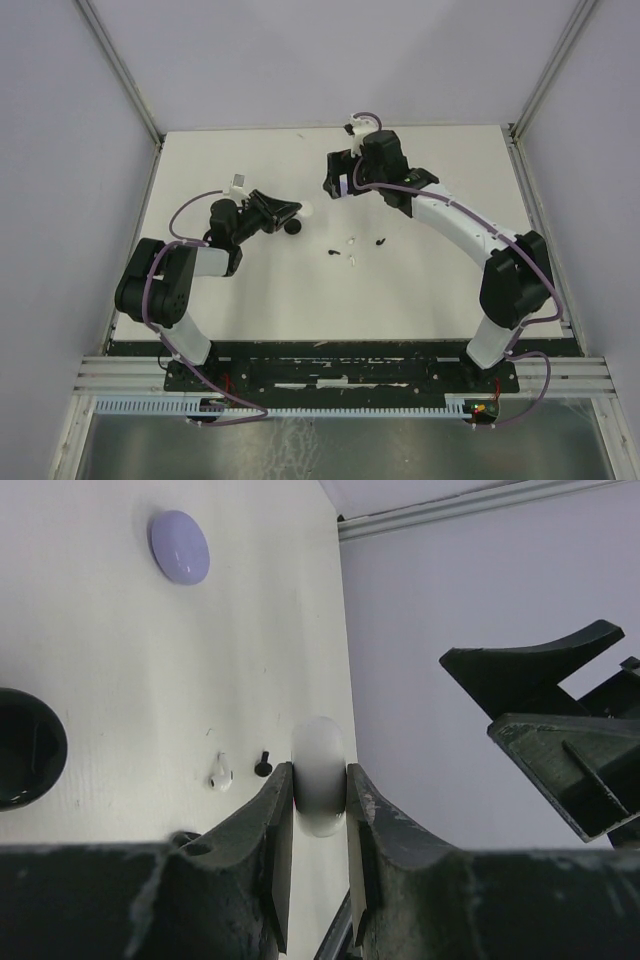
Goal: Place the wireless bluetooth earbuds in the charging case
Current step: Open the charging case.
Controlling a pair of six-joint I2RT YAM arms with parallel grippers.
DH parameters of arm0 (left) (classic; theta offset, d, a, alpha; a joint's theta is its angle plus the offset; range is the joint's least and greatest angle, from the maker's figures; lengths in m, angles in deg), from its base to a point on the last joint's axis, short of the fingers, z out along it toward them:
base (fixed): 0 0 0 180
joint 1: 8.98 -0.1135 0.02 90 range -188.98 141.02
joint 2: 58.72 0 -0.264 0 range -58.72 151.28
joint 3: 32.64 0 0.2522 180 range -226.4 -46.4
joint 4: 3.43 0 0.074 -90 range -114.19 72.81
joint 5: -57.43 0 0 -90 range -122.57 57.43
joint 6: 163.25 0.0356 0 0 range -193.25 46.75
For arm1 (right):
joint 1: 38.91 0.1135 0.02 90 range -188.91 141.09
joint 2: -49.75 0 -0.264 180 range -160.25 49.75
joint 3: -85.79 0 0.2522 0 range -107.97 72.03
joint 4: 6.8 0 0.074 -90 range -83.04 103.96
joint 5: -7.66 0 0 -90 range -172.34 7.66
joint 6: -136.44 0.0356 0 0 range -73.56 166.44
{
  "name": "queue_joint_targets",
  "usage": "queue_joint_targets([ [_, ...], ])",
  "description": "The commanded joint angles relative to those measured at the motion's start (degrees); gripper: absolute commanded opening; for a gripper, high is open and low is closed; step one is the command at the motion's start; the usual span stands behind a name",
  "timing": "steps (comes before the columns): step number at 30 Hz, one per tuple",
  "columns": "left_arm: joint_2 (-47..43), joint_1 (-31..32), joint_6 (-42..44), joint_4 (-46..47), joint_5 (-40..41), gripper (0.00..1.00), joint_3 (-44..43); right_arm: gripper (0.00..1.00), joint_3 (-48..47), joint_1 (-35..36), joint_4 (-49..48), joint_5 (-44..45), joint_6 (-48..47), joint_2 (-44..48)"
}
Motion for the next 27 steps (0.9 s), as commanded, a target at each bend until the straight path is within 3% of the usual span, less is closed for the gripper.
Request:
queue_joint_targets([
  [1,-0.4,0.2,-1.5,4.0,-1.3,0.03,-2.3,0.95,-2.1,0.5,2.5,1.2,-0.1,-0.6],
  [9,0.3,0.3,-1.6,4.3,-3.8,0.03,-3.8,1.00,-2.6,0.6,2.0,-2.7,1.8,-3.5],
  [27,1.9,3.1,-2.2,3.8,-5.7,0.03,-7.5,0.99,-2.7,1.6,0.3,-4.2,2.8,-8.8],
])
